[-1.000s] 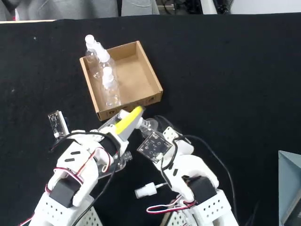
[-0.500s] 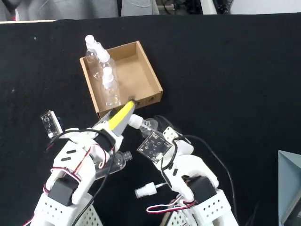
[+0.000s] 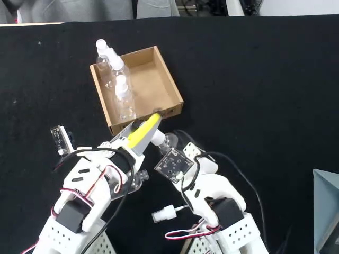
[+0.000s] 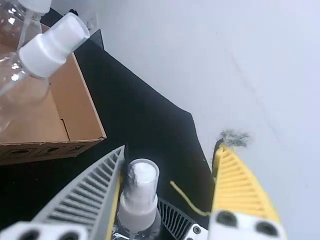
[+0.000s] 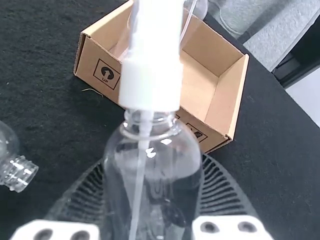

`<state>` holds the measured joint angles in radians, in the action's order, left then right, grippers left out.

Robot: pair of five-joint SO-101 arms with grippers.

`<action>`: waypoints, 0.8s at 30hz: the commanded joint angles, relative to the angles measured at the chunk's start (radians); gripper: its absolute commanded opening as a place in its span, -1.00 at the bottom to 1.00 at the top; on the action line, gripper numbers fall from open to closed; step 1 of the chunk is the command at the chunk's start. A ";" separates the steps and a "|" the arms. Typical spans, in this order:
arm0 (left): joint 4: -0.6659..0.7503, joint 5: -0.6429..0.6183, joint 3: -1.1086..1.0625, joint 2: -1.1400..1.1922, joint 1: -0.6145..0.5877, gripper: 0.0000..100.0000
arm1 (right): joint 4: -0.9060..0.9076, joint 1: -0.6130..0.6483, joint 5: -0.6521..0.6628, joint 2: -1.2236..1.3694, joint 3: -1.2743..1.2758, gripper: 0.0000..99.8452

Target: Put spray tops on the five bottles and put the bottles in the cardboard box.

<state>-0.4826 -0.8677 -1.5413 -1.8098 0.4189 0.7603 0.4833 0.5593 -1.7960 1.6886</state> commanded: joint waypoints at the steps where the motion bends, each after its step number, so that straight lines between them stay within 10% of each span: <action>1: 0.018 -0.008 0.054 -0.009 0.076 -0.49 | 0.002 0.015 0.002 -0.047 -0.002 -0.81; 24: -0.086 -0.011 0.130 -0.011 -0.005 -0.49 | -0.003 0.012 0.002 -0.047 -0.002 -0.81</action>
<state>-0.5332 -0.8677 -1.4983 -1.8098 0.4312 0.7603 0.4787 0.5577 -1.7960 1.6886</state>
